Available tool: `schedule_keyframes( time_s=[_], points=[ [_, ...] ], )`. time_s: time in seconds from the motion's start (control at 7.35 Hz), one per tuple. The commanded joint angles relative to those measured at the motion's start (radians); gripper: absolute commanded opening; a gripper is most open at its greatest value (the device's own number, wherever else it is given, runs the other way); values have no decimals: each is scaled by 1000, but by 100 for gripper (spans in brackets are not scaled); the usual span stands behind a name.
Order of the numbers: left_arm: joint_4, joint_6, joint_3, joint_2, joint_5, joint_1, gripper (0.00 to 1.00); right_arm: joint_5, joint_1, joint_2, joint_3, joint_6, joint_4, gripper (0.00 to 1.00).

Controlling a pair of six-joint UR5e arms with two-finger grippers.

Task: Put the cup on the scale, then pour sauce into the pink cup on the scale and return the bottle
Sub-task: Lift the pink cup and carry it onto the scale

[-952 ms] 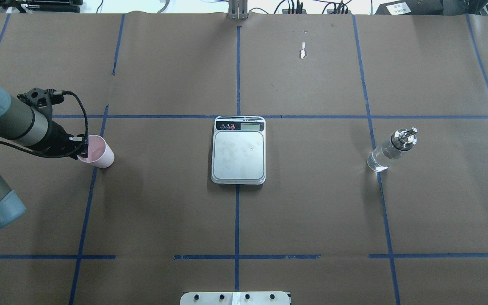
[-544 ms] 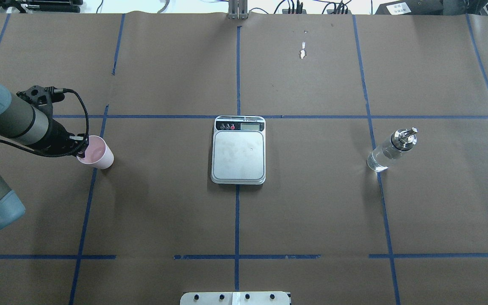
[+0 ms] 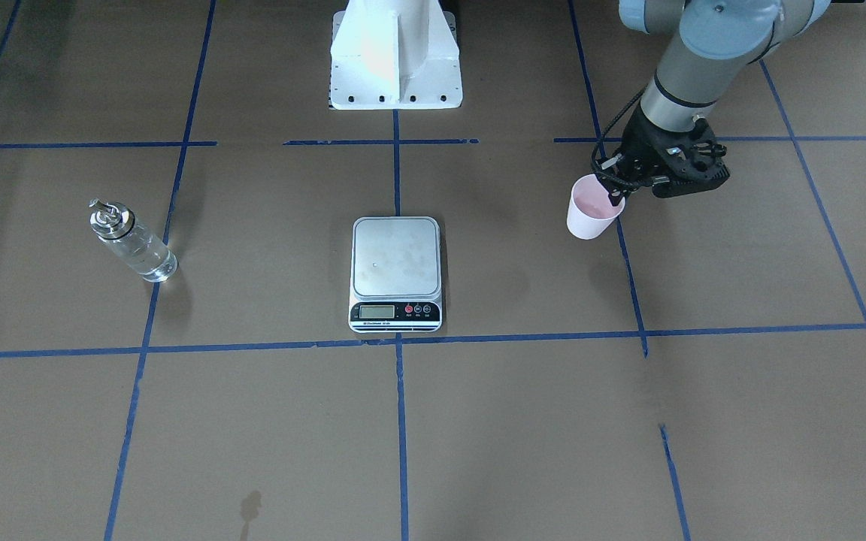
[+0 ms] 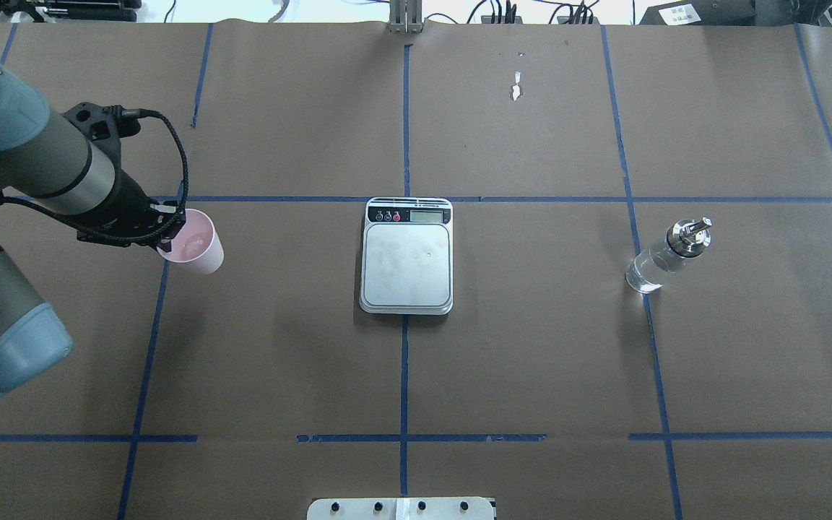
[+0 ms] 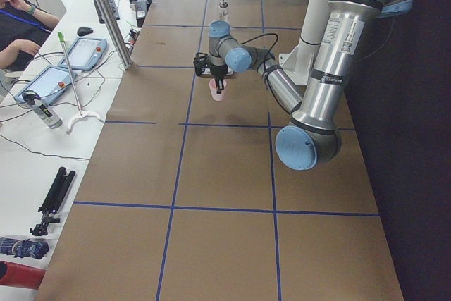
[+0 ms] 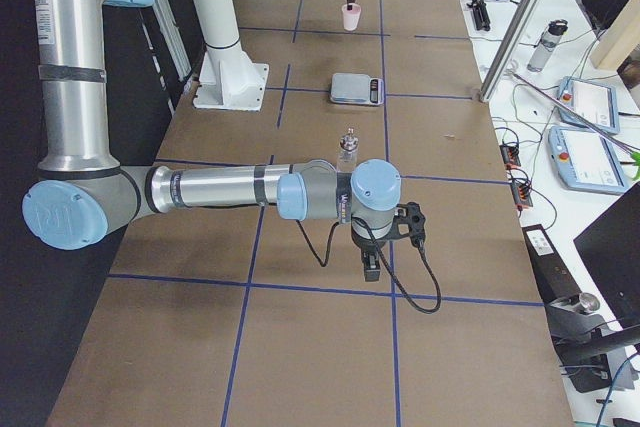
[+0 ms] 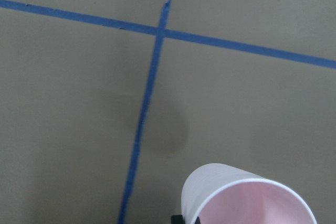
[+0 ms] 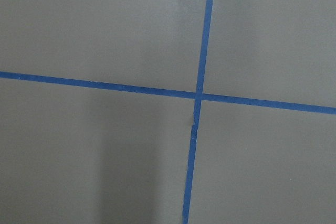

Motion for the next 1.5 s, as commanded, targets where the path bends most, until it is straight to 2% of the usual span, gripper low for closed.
schedule_keyframes(
  time_s=[0.0, 0.41, 0.68, 0.82, 0.95, 1.36],
  points=[
    [95, -95, 61, -178, -11, 14, 0, 2, 0, 0, 2, 0, 1, 100],
    [72, -327, 289, -431, -62, 83, 0, 0, 0, 11, 14, 0, -2, 100],
    [-21, -401, 447, -531, -60, 125, 0, -1, 0, 11, 12, -2, -2, 100],
    [-107, -433, 504, -528, -56, 140, 0, -1, 0, 11, 12, -2, -4, 100],
    [-129, -435, 529, -530, -51, 155, 0, -1, 0, 11, 12, -2, -4, 100],
    [-127, -435, 528, -519, -50, 172, 0, -1, 0, 12, 12, 0, -4, 100]
  ],
)
